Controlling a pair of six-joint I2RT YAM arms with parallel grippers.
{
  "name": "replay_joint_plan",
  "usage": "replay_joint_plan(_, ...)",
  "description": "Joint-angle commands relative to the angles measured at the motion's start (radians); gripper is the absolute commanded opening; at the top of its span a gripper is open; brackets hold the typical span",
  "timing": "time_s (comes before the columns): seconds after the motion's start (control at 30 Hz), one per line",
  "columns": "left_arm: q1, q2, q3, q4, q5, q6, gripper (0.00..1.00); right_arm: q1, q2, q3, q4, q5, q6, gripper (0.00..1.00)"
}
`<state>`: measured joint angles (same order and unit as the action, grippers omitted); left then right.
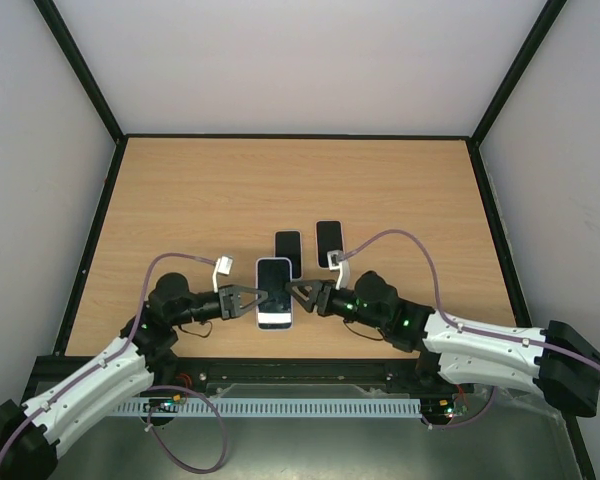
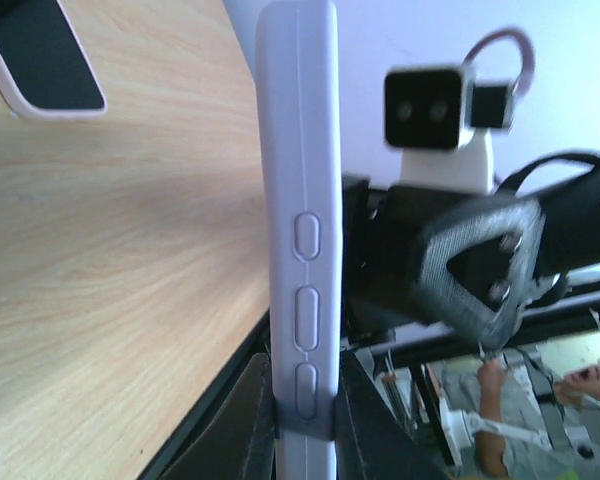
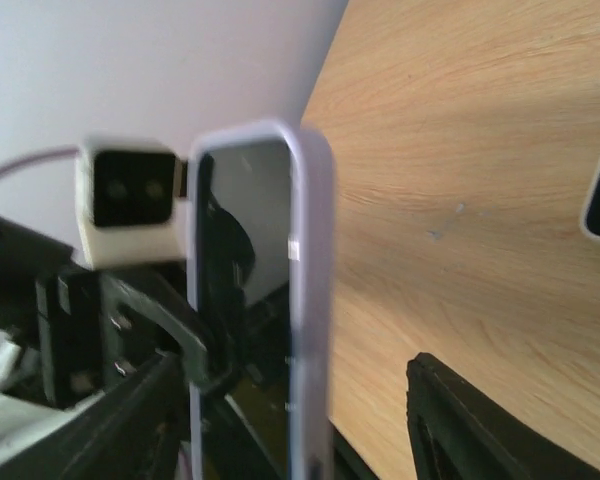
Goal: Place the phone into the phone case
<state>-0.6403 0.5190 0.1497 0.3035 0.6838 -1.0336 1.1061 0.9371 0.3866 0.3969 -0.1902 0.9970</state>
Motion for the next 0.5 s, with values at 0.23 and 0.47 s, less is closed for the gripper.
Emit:
replay_joint_plan(0.23, 0.004, 0.012, 0.112, 0.149, -0.145, -0.051, 0.03, -0.001, 0.029, -0.126, 0.260, -0.175, 0.146, 0.66)
replay_joint_plan(0.47, 0.005, 0.026, 0.111, 0.196, -0.154, -0.074, 0.02, -0.001, 0.021, -0.133, 0.313, -0.174, 0.180, 0.50)
